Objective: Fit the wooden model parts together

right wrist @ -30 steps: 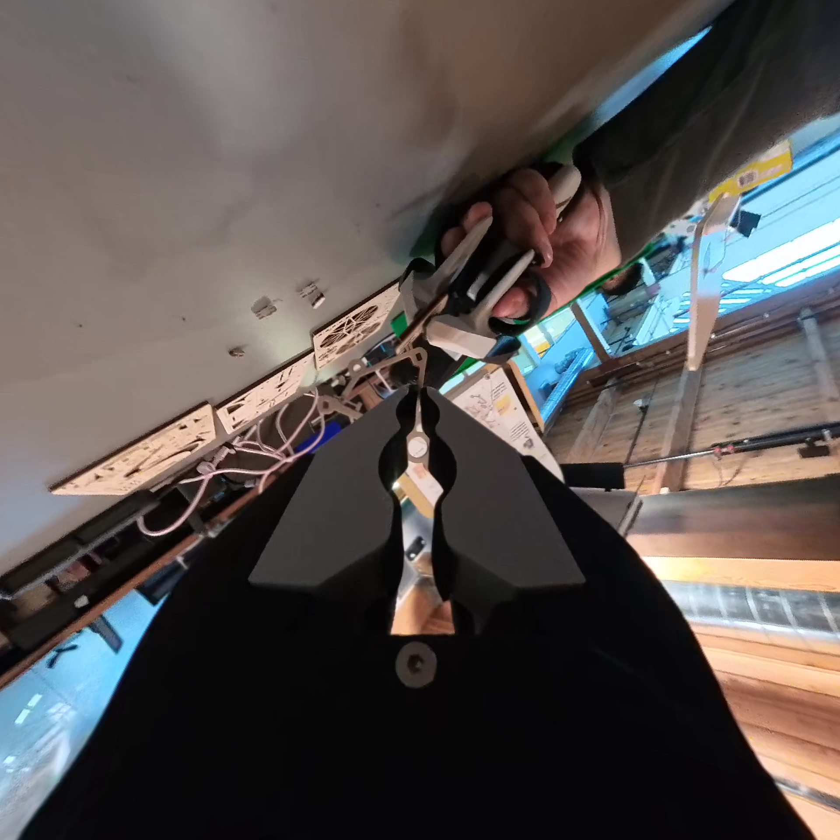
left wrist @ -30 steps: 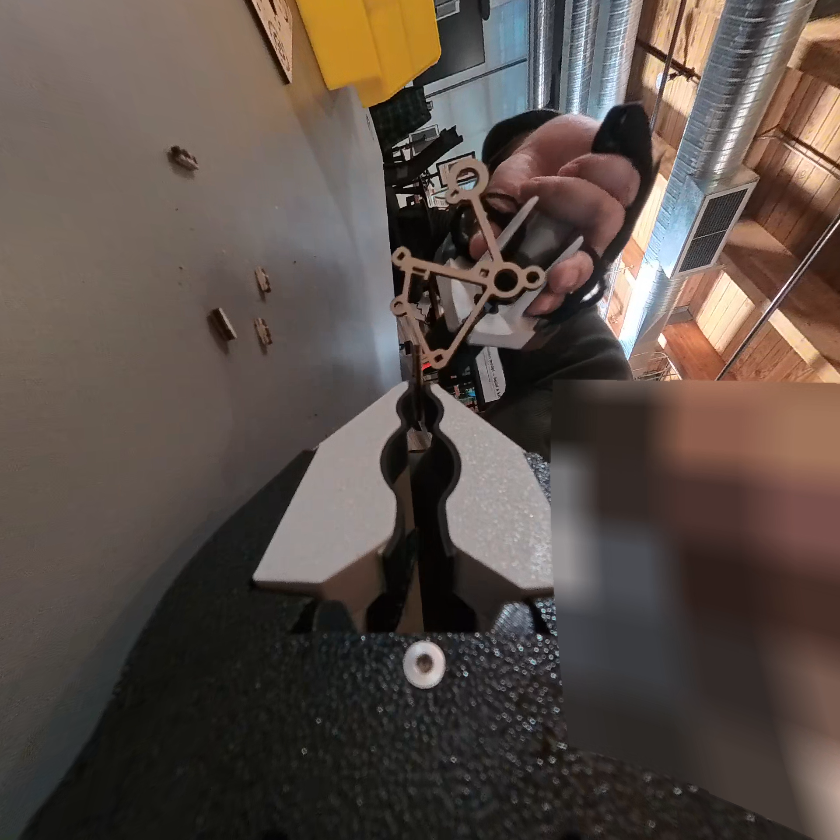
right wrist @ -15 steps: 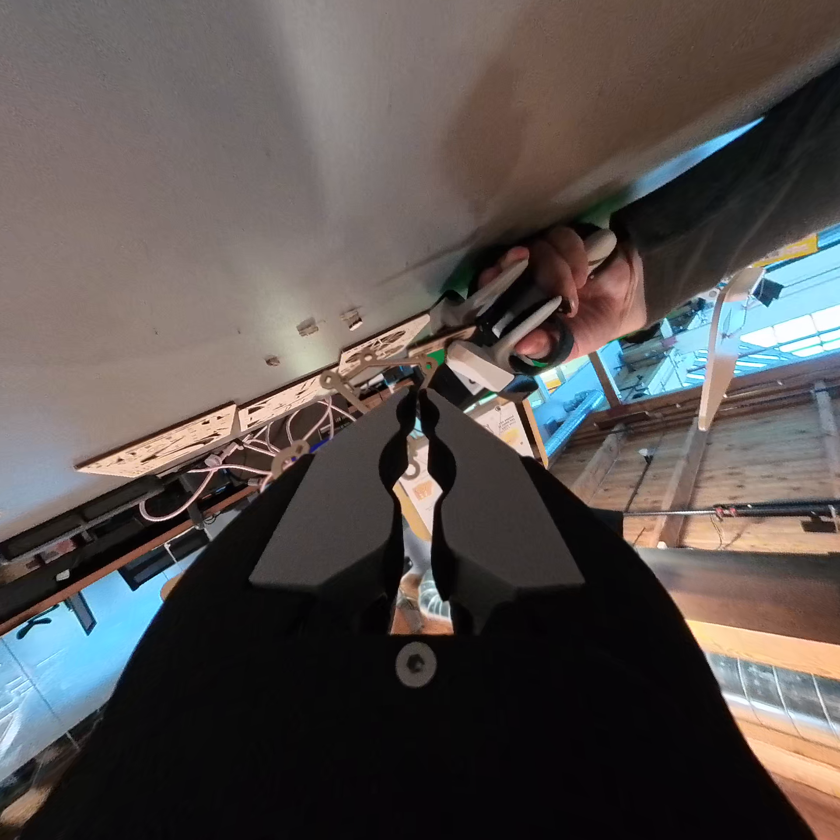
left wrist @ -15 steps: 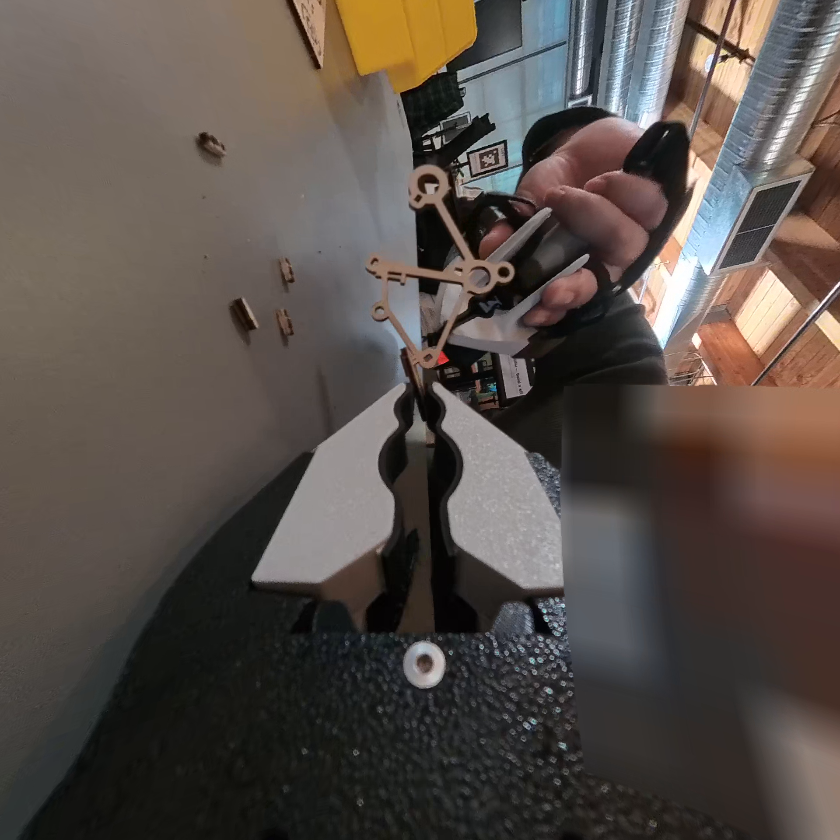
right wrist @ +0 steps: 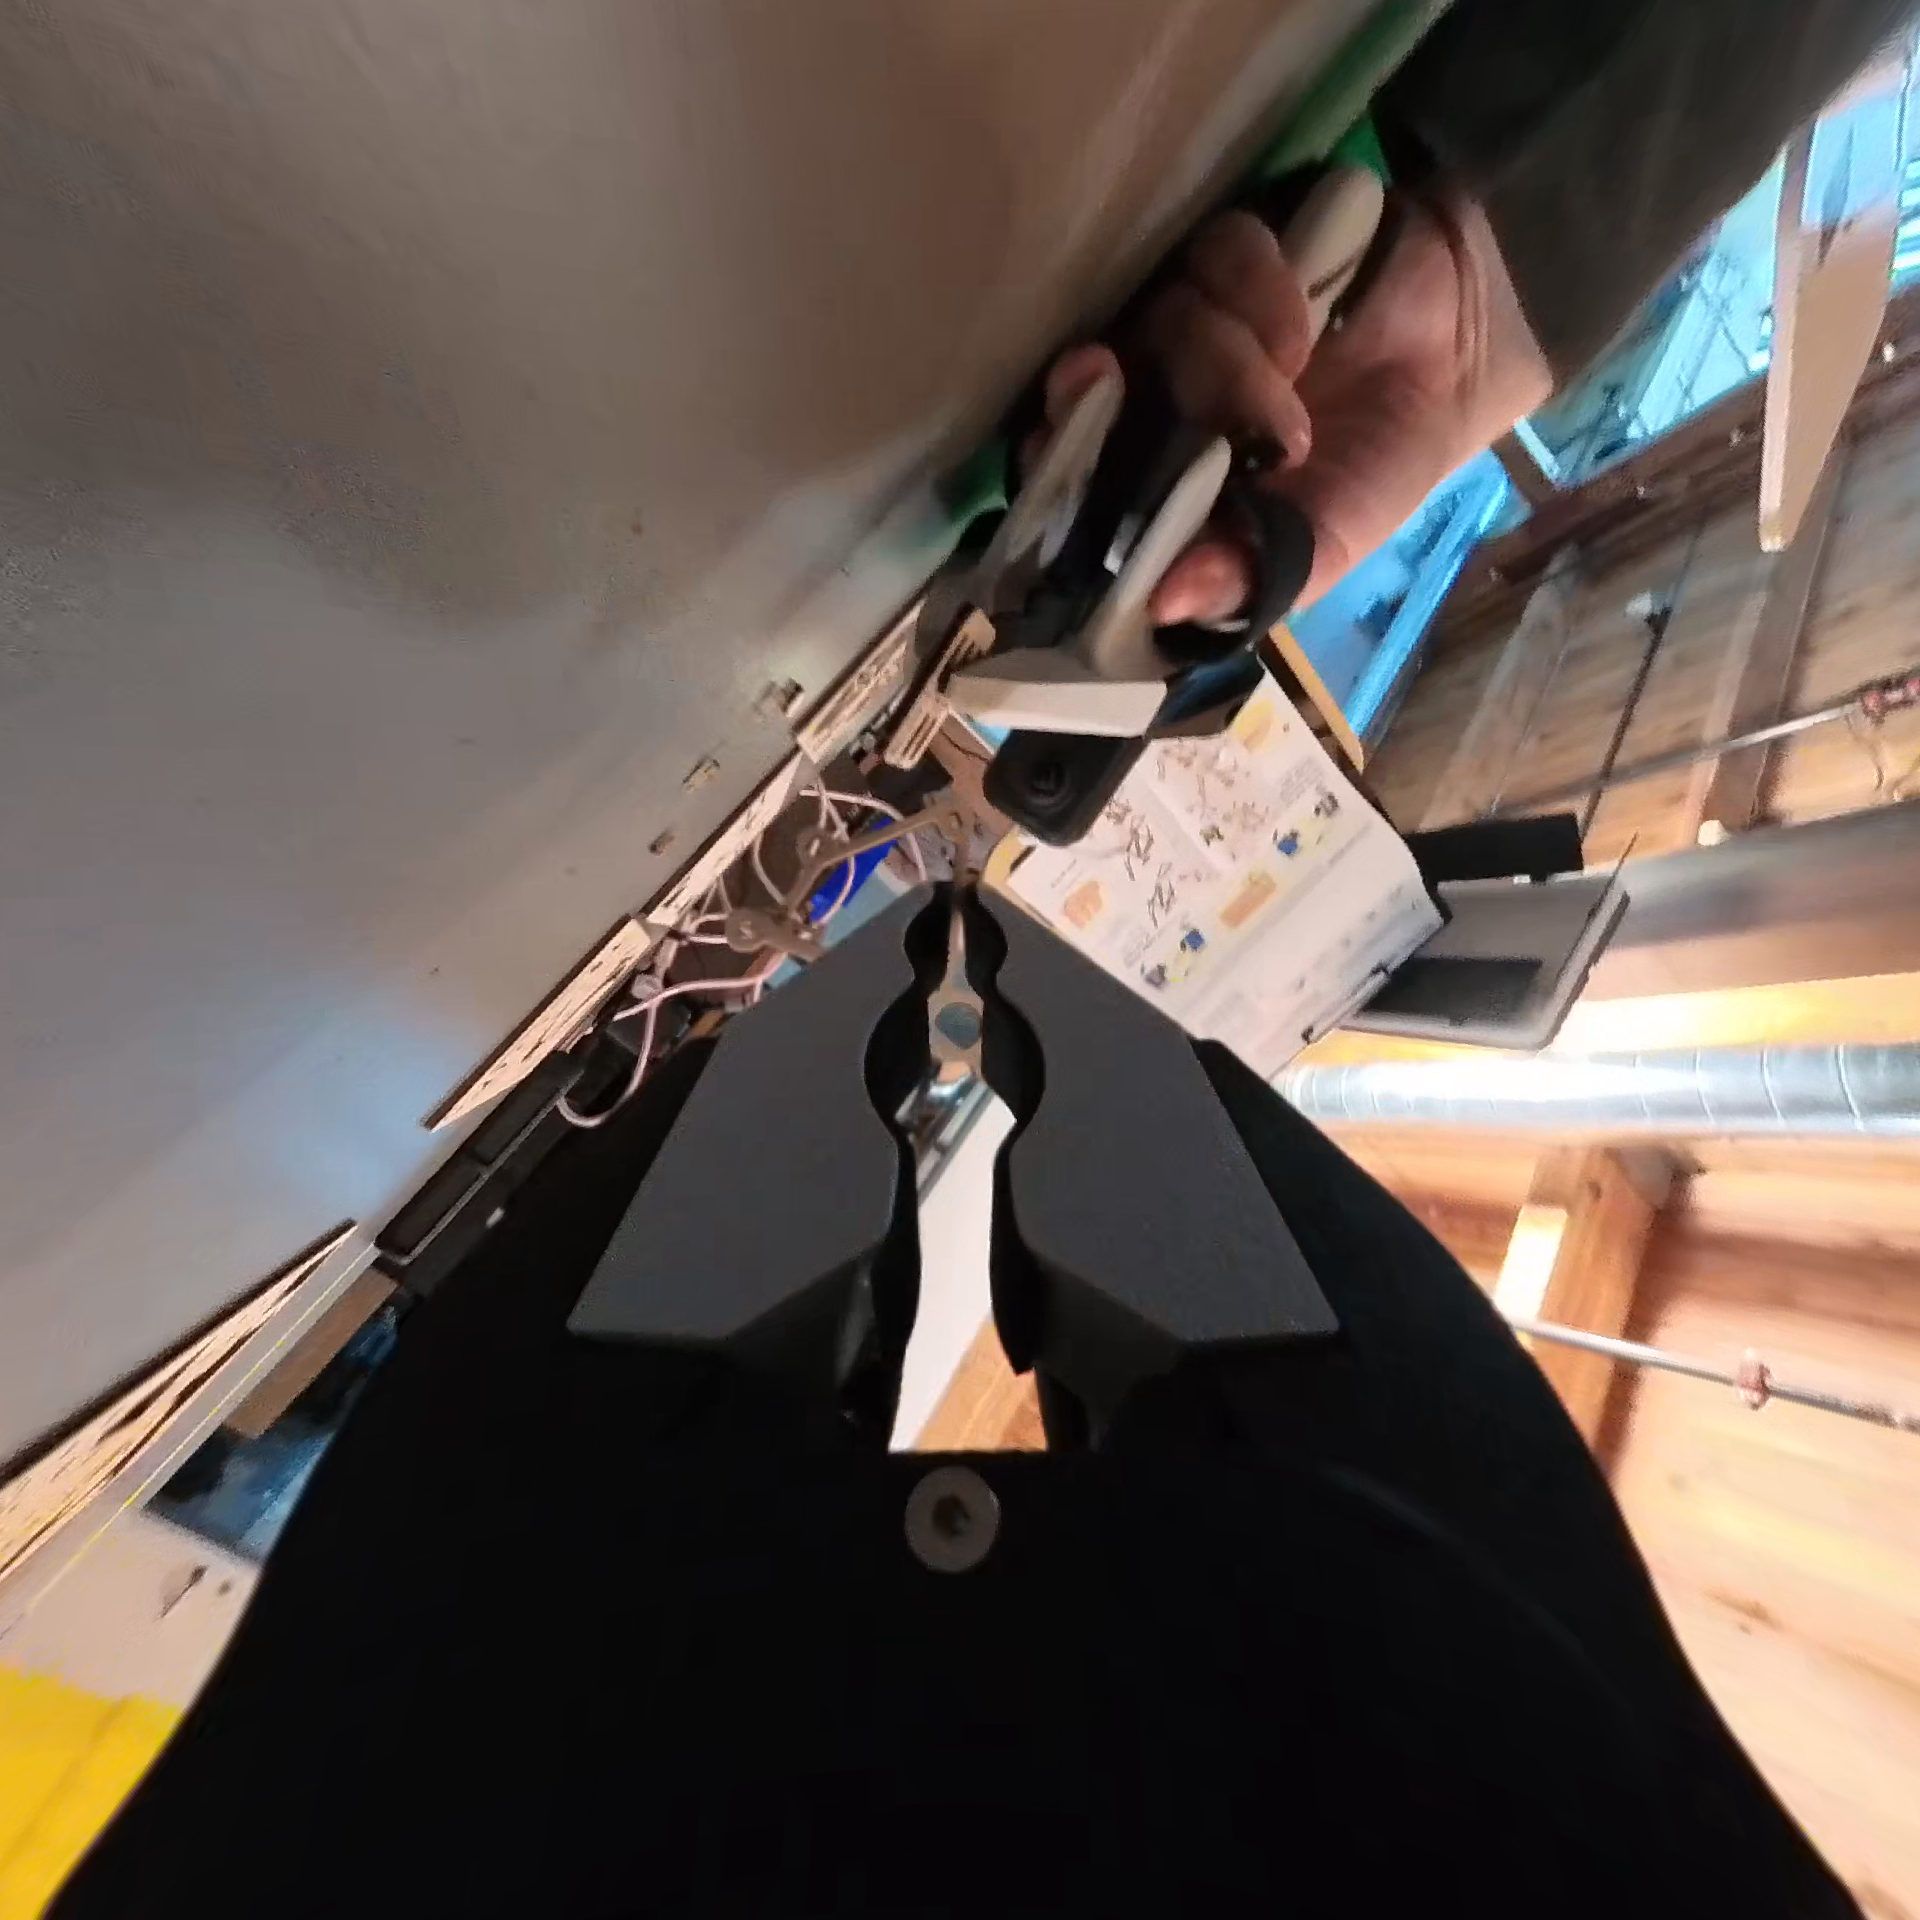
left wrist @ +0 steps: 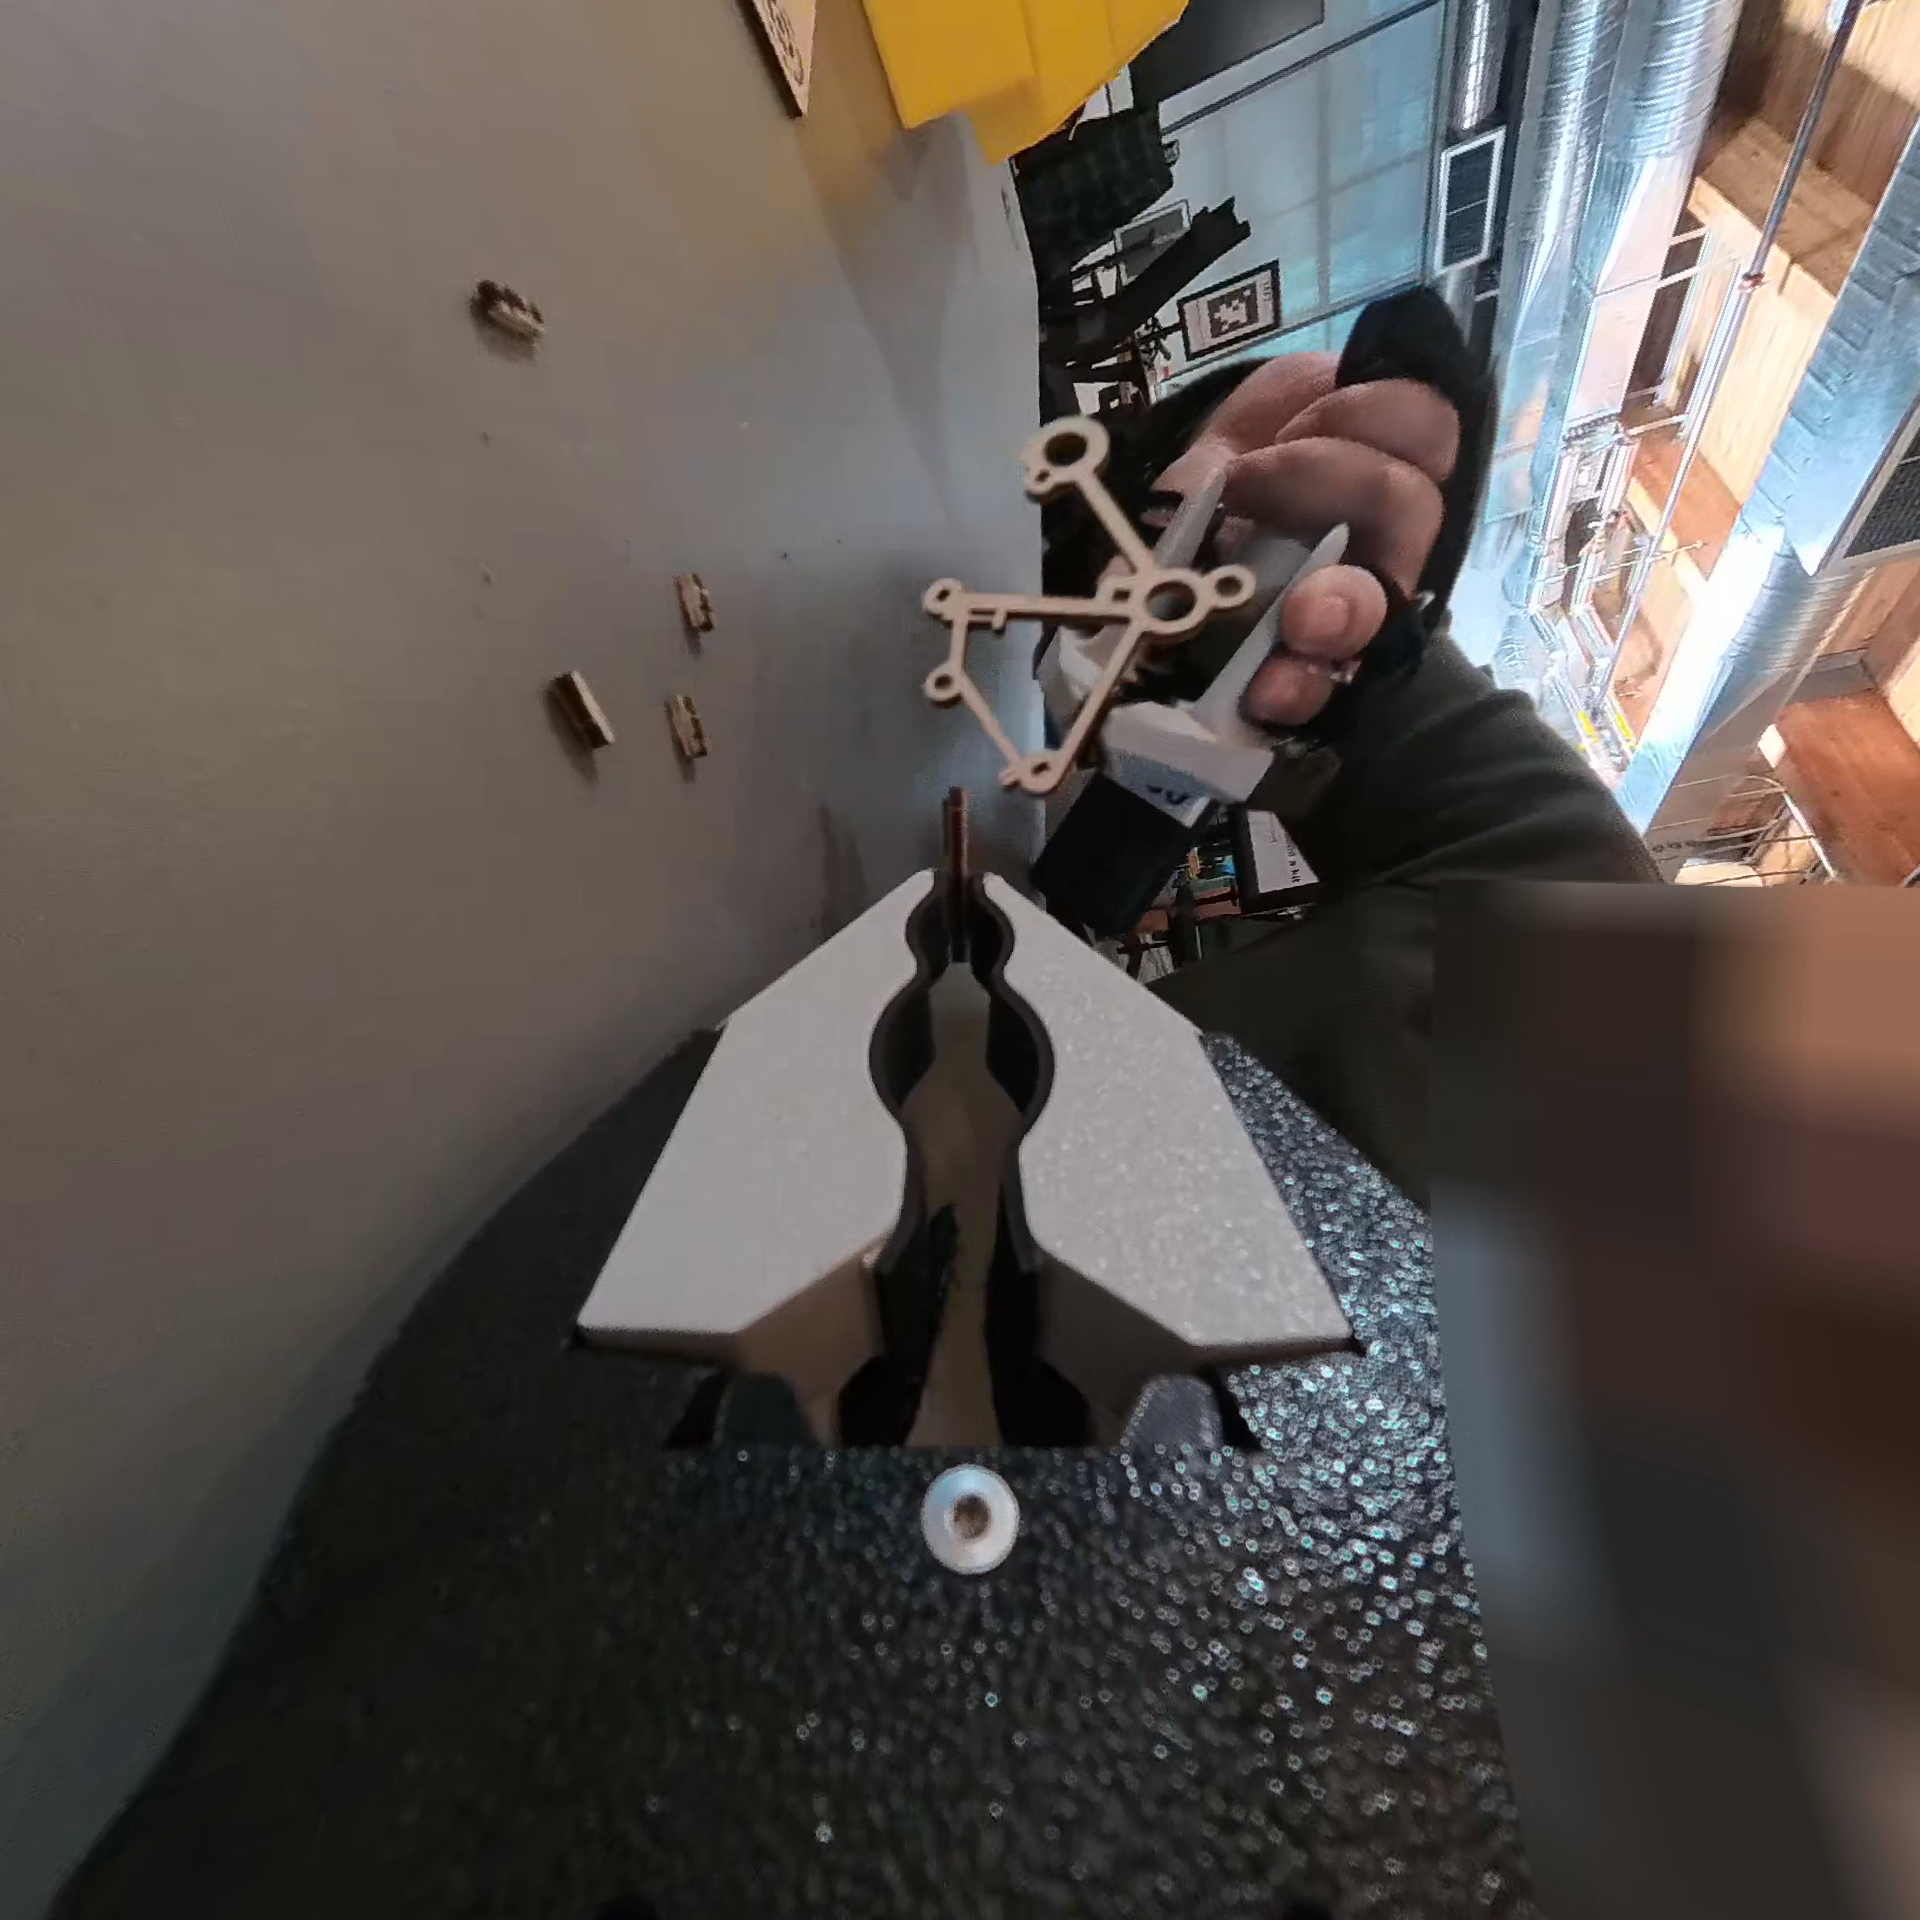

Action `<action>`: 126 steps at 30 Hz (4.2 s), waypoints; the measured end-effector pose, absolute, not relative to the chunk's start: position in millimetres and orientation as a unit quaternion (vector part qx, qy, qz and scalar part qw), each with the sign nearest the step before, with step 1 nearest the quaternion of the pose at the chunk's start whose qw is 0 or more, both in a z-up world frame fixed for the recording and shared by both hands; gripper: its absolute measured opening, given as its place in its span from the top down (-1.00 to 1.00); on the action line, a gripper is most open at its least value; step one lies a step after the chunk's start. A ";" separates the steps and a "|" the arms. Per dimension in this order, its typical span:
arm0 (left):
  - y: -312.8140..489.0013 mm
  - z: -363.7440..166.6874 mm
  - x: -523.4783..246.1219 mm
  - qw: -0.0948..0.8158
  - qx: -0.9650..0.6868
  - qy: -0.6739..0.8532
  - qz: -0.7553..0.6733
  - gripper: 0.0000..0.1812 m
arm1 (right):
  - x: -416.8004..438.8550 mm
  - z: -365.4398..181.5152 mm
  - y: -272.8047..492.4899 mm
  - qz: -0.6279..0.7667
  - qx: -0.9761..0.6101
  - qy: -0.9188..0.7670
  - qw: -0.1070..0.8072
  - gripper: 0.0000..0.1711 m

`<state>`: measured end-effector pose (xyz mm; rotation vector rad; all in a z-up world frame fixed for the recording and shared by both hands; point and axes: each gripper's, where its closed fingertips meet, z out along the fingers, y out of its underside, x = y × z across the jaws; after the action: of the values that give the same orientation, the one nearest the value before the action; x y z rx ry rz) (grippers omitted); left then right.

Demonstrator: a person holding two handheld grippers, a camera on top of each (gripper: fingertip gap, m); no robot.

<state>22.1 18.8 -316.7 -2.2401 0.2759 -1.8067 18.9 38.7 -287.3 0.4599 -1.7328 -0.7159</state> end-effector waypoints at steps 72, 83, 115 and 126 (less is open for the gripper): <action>49.9 -240.2 19.3 0.598 -0.648 0.228 -0.414 1.00 | 11.7 -232.3 53.8 0.514 -0.493 -0.497 0.496 0.99; 47.6 -240.8 23.1 0.592 -0.647 0.237 -0.418 1.00 | 10.5 -227.6 50.1 0.576 -0.495 -0.466 0.453 0.96; 43.4 -239.4 26.7 0.606 -0.638 0.258 -0.399 1.00 | 6.0 -227.4 39.2 0.607 -0.474 -0.466 0.435 1.00; 44.1 -241.6 26.5 0.596 -0.646 0.252 -0.405 1.00 | 6.0 -226.9 41.1 0.610 -0.474 -0.462 0.436 0.99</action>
<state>26.5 44.1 -241.6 -1.4992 0.5844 -0.9412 6.0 41.1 -226.9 -1.1801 -1.1491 1.5173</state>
